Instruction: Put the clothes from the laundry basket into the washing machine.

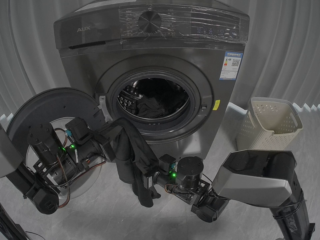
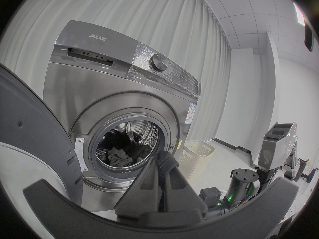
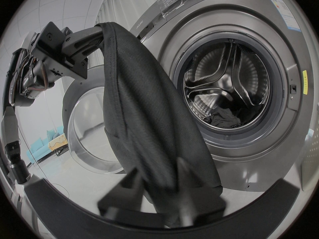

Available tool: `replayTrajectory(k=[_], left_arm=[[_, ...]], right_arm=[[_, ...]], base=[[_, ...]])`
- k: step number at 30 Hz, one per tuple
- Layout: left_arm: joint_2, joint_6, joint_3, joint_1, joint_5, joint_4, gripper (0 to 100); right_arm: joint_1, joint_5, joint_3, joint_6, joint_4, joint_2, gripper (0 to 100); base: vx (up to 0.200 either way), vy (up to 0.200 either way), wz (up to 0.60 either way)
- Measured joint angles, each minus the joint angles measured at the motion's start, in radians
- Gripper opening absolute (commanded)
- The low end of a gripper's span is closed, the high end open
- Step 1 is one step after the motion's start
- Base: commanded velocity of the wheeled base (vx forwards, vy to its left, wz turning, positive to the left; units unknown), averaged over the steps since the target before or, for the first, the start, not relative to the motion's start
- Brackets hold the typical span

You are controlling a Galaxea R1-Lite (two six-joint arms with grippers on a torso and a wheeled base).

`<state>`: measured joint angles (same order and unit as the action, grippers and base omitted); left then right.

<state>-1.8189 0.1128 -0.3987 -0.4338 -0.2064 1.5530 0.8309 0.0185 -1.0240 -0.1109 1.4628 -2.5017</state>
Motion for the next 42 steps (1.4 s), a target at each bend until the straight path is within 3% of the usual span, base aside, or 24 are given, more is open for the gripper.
replayTrajectory(k=[7,20,29,42], left_arm=[[-0.002,0.001,0.002,0.007,-0.002,0.0,0],[0.012,-0.004,0.014,0.036,-0.016,0.0,0],[0.054,-0.006,0.041,0.037,-0.036,0.0,0],[0.116,-0.011,0.064,-0.003,-0.027,0.0,0]], right_arm=[[-0.013,0.006,0.034,0.0,0.011,0.039,0],[-0.103,0.005,0.331,0.0,0.017,0.325,0],[-0.165,0.006,0.443,-0.009,0.041,0.528,0],[-0.117,0.004,0.563,-0.018,0.06,0.654,0]], base=[[0.0,0.0,0.0],[0.0,0.0,0.0],[0.0,0.0,0.0],[0.0,0.0,0.0]])
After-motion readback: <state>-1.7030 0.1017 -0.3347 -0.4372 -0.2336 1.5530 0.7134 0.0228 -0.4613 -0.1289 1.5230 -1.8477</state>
